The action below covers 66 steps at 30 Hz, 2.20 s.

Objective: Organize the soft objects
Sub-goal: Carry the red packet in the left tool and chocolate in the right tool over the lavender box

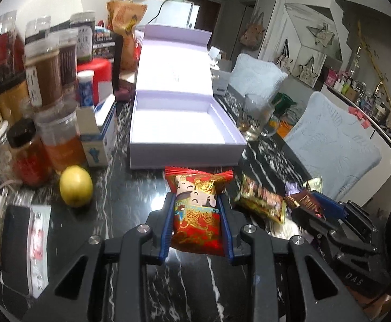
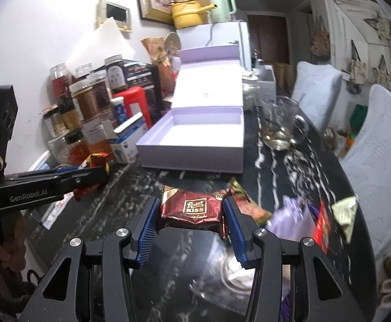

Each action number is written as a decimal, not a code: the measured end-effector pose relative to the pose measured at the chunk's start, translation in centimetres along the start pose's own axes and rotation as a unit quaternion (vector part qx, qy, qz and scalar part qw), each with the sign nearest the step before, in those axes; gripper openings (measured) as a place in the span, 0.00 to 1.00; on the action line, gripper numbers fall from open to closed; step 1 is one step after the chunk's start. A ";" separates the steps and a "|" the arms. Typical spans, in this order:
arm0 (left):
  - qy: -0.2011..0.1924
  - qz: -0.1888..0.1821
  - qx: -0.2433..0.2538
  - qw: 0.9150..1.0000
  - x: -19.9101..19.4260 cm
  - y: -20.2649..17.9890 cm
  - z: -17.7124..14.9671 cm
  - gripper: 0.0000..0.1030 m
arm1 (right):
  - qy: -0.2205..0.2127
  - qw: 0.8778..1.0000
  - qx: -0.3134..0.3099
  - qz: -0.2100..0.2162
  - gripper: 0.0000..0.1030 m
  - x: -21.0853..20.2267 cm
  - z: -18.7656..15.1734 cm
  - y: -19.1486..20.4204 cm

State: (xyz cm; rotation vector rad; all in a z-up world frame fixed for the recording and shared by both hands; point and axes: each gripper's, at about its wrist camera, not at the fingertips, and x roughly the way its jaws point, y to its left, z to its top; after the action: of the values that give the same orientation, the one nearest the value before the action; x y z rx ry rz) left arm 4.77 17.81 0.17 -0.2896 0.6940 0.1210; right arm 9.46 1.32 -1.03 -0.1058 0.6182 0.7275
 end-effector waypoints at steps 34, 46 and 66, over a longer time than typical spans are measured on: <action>-0.072 -0.041 0.052 0.995 5.8 1.0 14.6 0.29 | -0.051 0.997 -0.056 -0.011 0.47 5.2 14.4 -0.6; -0.094 -0.013 0.058 0.994 10.1 1.3 19.0 0.30 | -0.049 0.997 -0.057 -0.015 0.47 9.7 18.8 -2.7; -0.034 0.059 0.033 0.997 19.9 3.3 20.6 0.30 | 0.008 0.999 -0.032 -0.017 0.47 18.9 20.7 -5.6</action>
State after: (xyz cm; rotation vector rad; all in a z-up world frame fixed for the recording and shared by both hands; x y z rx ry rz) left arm 31.87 27.50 1.61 -0.1798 0.6468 0.2198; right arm 34.21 14.45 4.61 -0.1802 0.6074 0.7150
